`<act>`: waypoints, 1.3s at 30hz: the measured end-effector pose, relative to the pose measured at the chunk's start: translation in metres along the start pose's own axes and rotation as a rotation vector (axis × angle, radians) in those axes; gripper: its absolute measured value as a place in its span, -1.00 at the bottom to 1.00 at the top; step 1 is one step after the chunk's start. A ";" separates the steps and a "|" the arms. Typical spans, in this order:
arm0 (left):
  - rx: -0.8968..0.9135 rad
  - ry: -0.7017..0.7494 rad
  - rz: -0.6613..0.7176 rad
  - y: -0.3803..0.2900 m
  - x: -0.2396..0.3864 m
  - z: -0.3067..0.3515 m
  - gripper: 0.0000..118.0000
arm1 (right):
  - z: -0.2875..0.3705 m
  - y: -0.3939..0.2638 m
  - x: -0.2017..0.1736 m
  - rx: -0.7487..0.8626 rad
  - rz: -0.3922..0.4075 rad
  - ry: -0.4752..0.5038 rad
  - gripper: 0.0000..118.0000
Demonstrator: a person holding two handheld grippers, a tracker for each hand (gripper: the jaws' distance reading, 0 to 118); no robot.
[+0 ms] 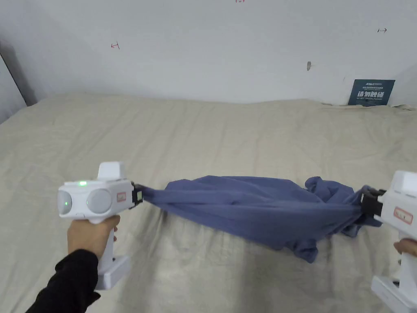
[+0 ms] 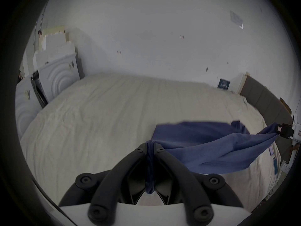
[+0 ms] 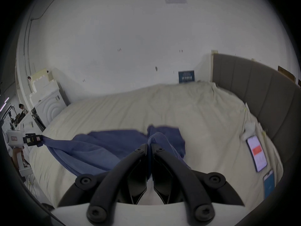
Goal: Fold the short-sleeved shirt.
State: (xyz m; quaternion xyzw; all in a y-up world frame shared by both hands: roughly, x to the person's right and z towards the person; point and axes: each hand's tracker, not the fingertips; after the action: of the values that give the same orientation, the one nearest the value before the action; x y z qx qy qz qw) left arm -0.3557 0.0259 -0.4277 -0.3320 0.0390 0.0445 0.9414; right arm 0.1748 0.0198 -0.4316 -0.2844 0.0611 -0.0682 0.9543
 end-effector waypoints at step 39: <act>-0.340 0.099 -0.062 -0.248 -0.035 0.092 -0.91 | 0.121 -0.253 -0.014 -0.344 -0.031 -0.157 -0.97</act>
State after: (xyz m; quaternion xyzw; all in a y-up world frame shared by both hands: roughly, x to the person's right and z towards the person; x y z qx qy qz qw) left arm -0.3592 -0.1106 -0.1982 -0.4893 0.0672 0.0049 0.8695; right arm 0.1557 -0.1226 -0.1910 -0.4487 -0.0072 -0.0491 0.8923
